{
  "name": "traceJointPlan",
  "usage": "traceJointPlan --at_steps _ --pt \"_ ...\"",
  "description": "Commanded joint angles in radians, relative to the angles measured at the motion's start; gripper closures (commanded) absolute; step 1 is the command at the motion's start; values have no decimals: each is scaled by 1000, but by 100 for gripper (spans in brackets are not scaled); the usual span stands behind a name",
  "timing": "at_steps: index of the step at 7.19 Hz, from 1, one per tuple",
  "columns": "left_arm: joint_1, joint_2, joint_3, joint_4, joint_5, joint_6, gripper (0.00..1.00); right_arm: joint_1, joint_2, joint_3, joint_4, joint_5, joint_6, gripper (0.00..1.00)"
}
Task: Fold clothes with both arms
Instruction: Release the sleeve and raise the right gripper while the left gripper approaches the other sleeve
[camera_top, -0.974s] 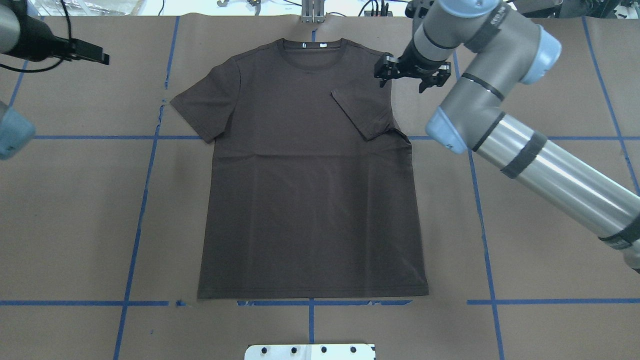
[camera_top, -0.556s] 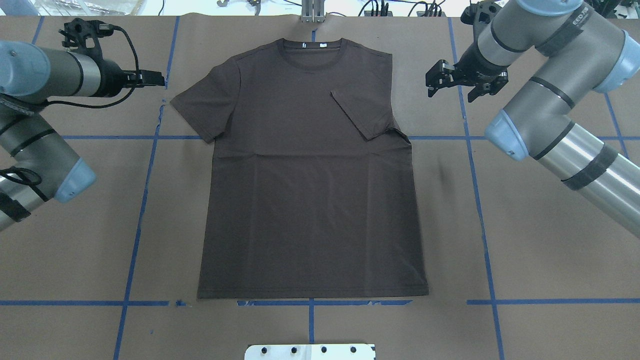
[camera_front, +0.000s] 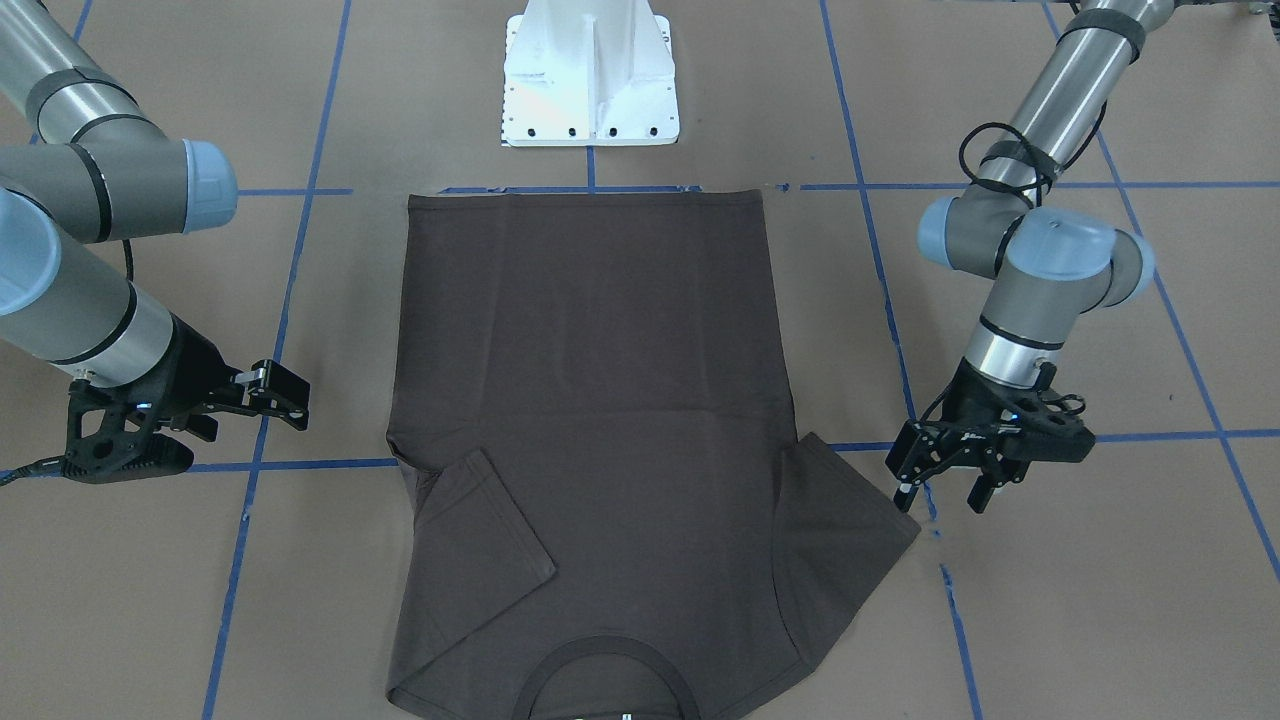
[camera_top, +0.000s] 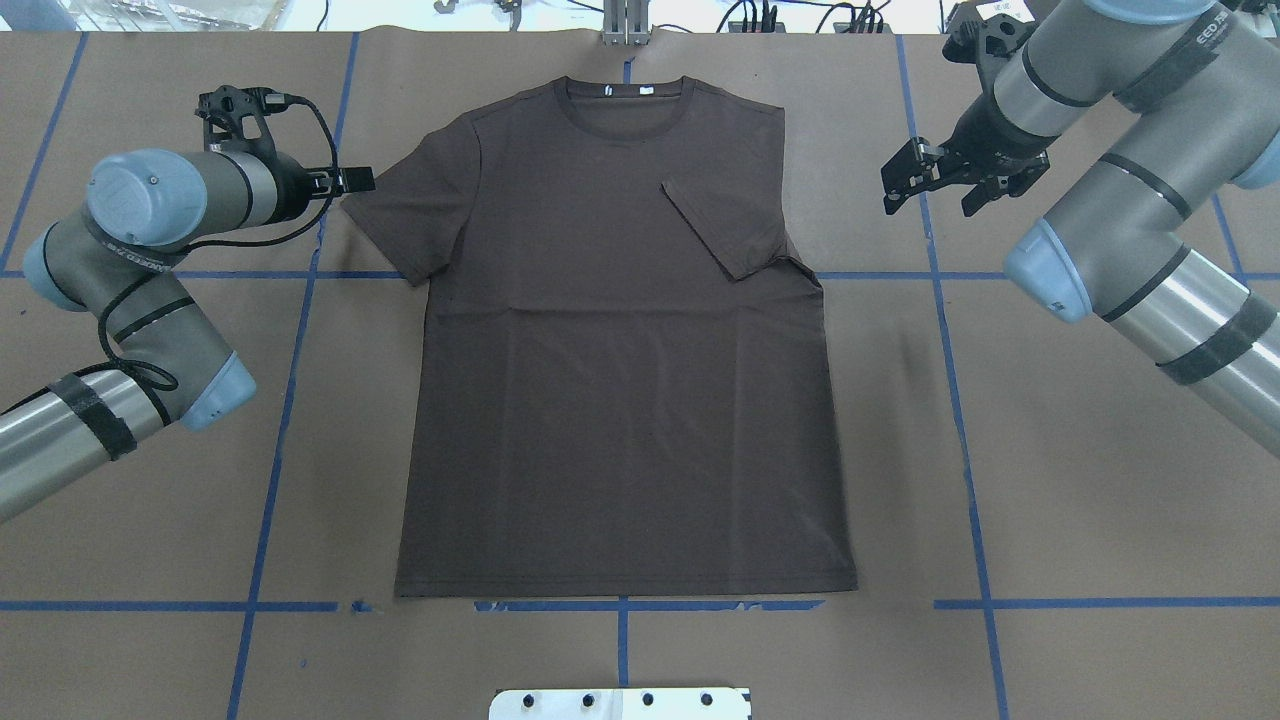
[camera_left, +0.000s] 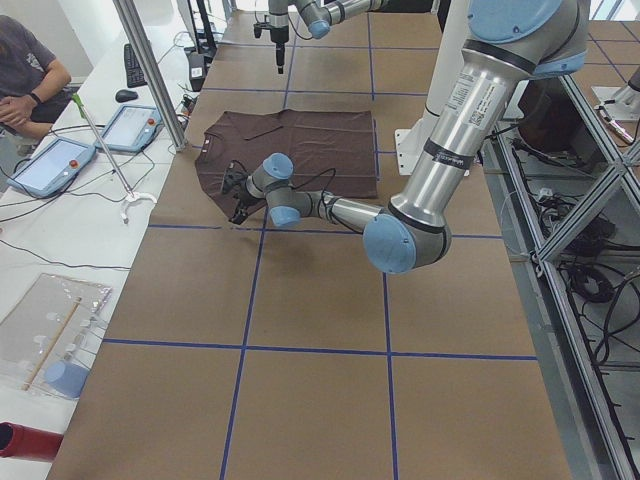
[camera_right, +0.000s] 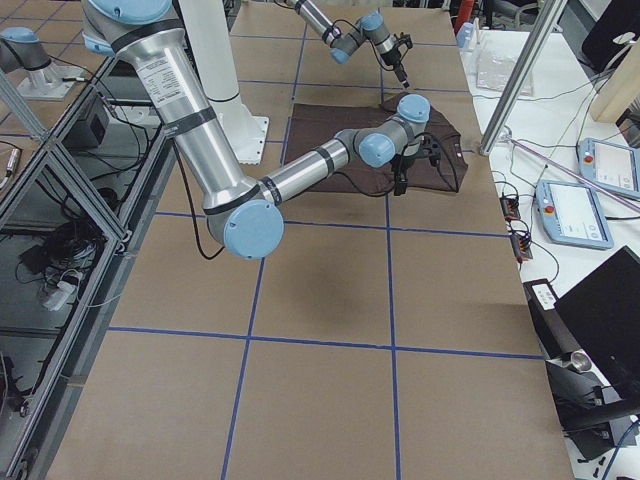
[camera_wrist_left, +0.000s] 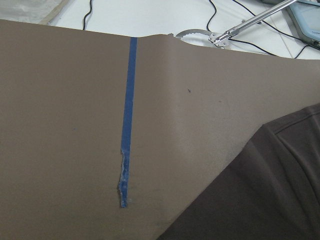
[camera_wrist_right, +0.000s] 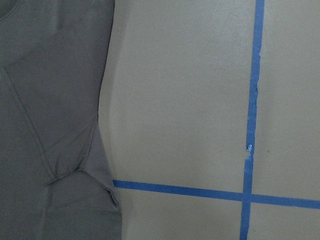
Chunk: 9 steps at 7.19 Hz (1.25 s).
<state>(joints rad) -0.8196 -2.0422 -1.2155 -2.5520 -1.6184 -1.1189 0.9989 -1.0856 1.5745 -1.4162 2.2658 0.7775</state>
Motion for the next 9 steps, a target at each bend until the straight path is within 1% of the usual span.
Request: traceJointPlan --at_steps 1,2,3,5,6,8,9 --pt "14 -9 34 -2 15 1 0 -3 4 1 2 -5 3 0" --pt "20 -12 39 4 26 1 0 -3 6 1 2 -8 5 0" --pt "31 -35 72 4 53 2 0 -5 7 -1 2 -8 6 0" --pt "43 -41 93 2 57 2 0 -5 10 -1 2 -8 6 0" --pt "46 -41 93 4 55 2 3 -5 10 -1 2 -8 6 0" --pt "46 -42 85 3 55 7 26 -5 12 -1 2 -8 6 0" --pt "46 -44 82 2 55 7 44 -5 12 -1 2 -8 6 0"
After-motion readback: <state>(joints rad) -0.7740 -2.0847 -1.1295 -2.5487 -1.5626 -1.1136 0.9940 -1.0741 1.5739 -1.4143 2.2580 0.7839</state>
